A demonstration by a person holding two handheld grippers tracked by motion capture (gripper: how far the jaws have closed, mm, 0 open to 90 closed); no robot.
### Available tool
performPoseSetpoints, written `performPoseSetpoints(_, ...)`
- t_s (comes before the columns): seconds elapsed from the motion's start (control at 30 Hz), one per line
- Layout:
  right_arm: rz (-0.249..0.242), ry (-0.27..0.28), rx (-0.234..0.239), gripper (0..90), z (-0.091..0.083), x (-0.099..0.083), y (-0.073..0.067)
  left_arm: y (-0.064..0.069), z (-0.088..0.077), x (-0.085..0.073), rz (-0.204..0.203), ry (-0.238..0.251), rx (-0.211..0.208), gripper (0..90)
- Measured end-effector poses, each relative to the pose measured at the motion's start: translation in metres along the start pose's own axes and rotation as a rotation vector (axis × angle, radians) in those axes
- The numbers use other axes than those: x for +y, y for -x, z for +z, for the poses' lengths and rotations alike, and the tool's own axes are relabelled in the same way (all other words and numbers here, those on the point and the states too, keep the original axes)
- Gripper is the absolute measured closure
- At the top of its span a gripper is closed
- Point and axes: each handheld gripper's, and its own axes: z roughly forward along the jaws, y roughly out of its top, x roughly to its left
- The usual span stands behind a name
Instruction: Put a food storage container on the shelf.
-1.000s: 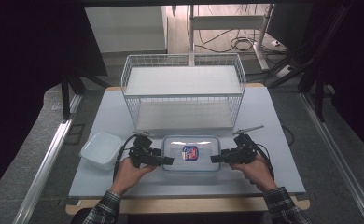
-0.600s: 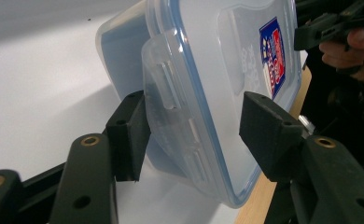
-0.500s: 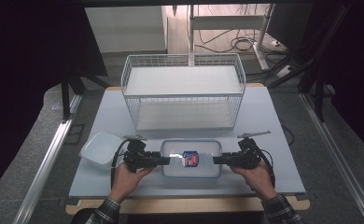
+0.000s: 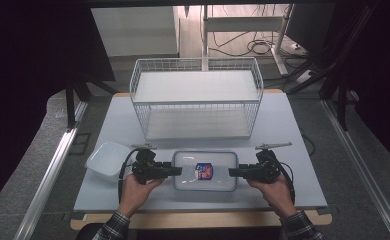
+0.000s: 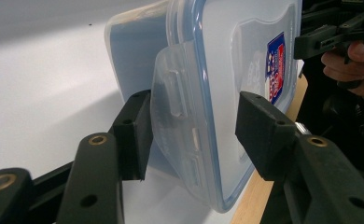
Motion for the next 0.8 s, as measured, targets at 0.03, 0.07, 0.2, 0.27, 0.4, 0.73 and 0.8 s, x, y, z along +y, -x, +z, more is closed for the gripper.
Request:
performPoseSetpoints(0.03,-0.006,0.003,-0.003,51.9,0.000,0.000,-0.001,0.000,0.000,0.001,0.002,-0.002,0.003,47.4)
performPoseSetpoints(0.07,-0.015,0.007,-0.005,51.8,0.000,0.001,-0.001,0.001,0.000,0.001,0.000,-0.003,0.008,47.3)
performPoseSetpoints(0.2,-0.061,0.015,-0.031,51.9,-0.001,0.004,-0.008,0.004,-0.002,0.005,0.027,0.002,0.043,45.0)
performPoseSetpoints(0.27,-0.072,0.025,-0.031,53.1,-0.003,0.006,-0.011,0.004,-0.005,0.006,0.032,0.015,0.035,44.9)
performPoseSetpoints(0.4,-0.078,0.040,-0.022,53.0,-0.007,0.009,-0.012,0.007,-0.007,0.009,0.044,0.027,0.040,45.4)
performPoseSetpoints(0.73,-0.079,0.084,0.012,52.9,-0.017,0.017,-0.010,0.009,-0.019,0.019,0.042,0.067,-0.026,51.3)
performPoseSetpoints(0.8,-0.083,0.088,0.014,52.9,-0.019,0.020,-0.011,0.011,-0.022,0.022,0.050,0.072,-0.022,51.3)
